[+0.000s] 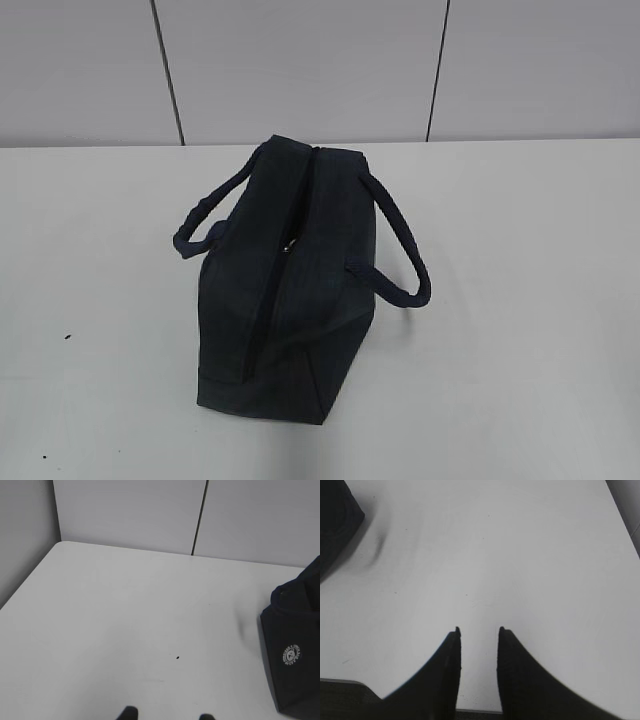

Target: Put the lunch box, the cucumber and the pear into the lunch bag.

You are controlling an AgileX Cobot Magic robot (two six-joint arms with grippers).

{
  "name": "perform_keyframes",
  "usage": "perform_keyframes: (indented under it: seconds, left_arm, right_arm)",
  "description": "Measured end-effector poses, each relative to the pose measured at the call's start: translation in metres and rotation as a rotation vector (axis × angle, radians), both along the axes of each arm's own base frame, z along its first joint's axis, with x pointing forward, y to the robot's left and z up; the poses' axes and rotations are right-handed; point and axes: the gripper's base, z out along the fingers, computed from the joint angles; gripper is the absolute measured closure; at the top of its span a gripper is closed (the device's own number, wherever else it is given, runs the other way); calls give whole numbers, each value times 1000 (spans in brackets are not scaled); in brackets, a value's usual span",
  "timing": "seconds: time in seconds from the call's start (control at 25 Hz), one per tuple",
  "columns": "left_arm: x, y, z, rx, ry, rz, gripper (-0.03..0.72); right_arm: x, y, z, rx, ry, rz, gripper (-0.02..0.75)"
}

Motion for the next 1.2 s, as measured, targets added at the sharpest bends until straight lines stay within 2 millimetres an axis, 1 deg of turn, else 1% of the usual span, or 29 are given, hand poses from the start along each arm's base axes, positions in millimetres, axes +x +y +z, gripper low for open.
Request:
perform_keyframes:
  seconds: [1.2]
  left_arm:
    - [0,0,0,0,0,0,449]
  right_arm:
    - [0,0,0,0,0,0,533]
